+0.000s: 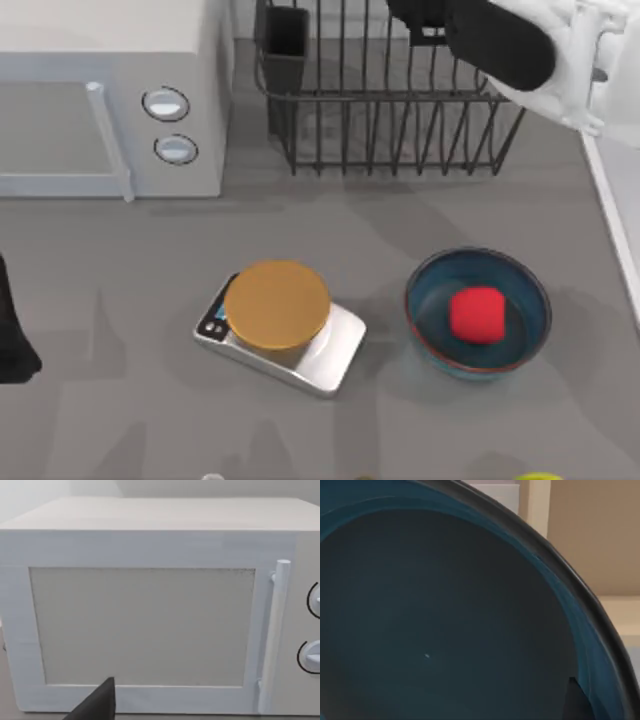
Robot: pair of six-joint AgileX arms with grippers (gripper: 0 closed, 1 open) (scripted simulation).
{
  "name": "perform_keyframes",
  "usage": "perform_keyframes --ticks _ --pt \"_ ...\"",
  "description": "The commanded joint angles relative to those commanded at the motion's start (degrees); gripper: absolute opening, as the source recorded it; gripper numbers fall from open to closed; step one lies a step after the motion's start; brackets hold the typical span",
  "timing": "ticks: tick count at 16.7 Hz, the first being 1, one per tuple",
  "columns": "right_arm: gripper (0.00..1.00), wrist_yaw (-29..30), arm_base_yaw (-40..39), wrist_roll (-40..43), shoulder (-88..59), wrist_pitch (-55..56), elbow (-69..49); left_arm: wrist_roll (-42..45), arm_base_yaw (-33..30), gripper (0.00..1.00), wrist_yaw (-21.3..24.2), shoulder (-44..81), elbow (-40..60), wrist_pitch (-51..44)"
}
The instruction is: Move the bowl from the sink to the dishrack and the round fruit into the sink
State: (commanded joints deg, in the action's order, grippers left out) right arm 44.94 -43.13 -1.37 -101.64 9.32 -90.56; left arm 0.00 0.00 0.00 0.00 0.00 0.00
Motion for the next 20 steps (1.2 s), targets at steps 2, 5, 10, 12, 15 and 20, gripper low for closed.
perform_keyframes --ticks 2,5,10,12,15,20 --pt "0.00 -1.42 1.49 -0.02 -3.88 7.93 3.02 0.00 0.00 1.00 0.00 0.00 0.00 0.00" --pt "0.00 -3.88 3.93 0.04 -9.67 20.44 8.20 0.00 0.00 1.00 0.00 0.00 0.00 0.00" --pt "0.00 -6.76 6.84 0.33 -15.38 30.63 14.04 0.00 0.00 1.00 0.00 0.00 0.00 0.00" --pt "0.00 -6.83 6.92 0.35 -15.50 30.83 14.18 0.00 0.00 1.00 0.00 0.00 0.00 0.00" --pt "0.08 -6.83 6.92 0.35 -15.50 30.83 14.18 0.00 0.00 1.00 0.00 0.00 0.00 0.00" --pt "0.45 -6.83 6.92 0.35 -15.50 30.83 14.18 0.00 0.00 1.00 0.00 0.00 0.00 0.00"
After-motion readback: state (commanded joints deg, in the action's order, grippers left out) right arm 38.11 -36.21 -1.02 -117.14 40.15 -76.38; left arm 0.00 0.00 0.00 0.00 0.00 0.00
